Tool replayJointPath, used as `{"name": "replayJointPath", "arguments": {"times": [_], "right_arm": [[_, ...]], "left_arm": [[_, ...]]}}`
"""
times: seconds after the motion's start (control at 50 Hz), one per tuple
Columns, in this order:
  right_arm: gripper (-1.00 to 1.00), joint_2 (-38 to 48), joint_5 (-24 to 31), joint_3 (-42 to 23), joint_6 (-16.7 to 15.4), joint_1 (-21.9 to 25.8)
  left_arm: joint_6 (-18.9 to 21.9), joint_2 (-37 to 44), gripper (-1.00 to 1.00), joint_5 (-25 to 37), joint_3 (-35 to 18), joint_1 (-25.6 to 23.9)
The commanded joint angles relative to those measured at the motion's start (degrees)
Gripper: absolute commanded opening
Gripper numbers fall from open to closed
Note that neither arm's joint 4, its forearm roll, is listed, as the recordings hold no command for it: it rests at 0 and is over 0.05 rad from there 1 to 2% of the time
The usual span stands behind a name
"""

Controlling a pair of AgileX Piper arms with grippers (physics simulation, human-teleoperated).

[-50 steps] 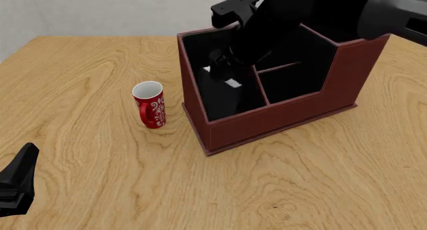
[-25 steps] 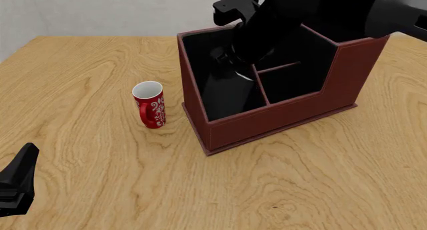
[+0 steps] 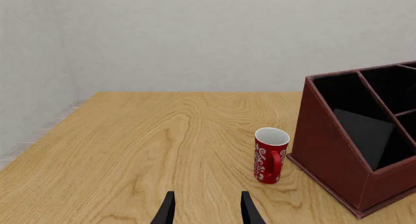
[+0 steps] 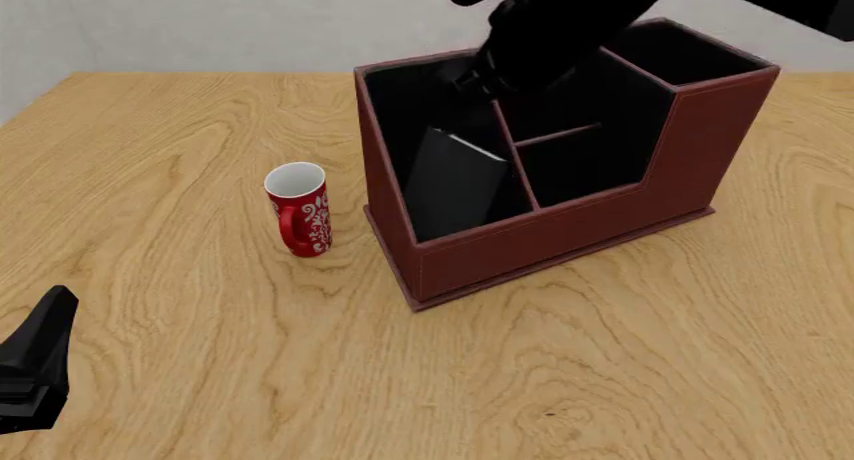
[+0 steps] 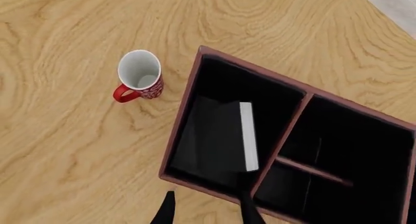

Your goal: Pick up the book and place it in the left compartment of the caddy.

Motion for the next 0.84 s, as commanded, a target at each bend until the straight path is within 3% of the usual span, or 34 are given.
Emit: {"name": "replayJointPath", "arguments": {"times": [0.02, 0.28, 0.36, 0.48, 0.52, 0.56, 0.84], "right_arm": [[1.00, -3.8, 1.2, 1.0, 0.1, 0.1], [1.00, -13.8, -1.6, 8.8, 2.9, 1.2], [1.00, -16.8, -3.0, 10.9, 2.0, 0.2], [1.00, -23.4, -5.0, 15.3, 4.8, 2.5], [1.00, -24.8, -5.6, 16.7, 3.6, 2.0], [1.00, -26.6, -5.9, 17.8, 5.0, 3.0], [1.00, -35.5, -8.6, 25.5, 6.5, 4.0]], "left_arm": [[0.0, 0.0, 1.00, 0.0, 0.0, 0.0], [0.0, 0.0, 1.00, 0.0, 0.0, 0.0], [0.0, 0.0, 1.00, 0.0, 0.0, 0.0], [0.0, 0.0, 1.00, 0.0, 0.0, 0.0], [0.0, 0.0, 1.00, 0.0, 0.0, 0.0], [0.0, 0.0, 1.00, 0.0, 0.0, 0.0], [0.0, 0.0, 1.00, 0.0, 0.0, 0.0]]}}
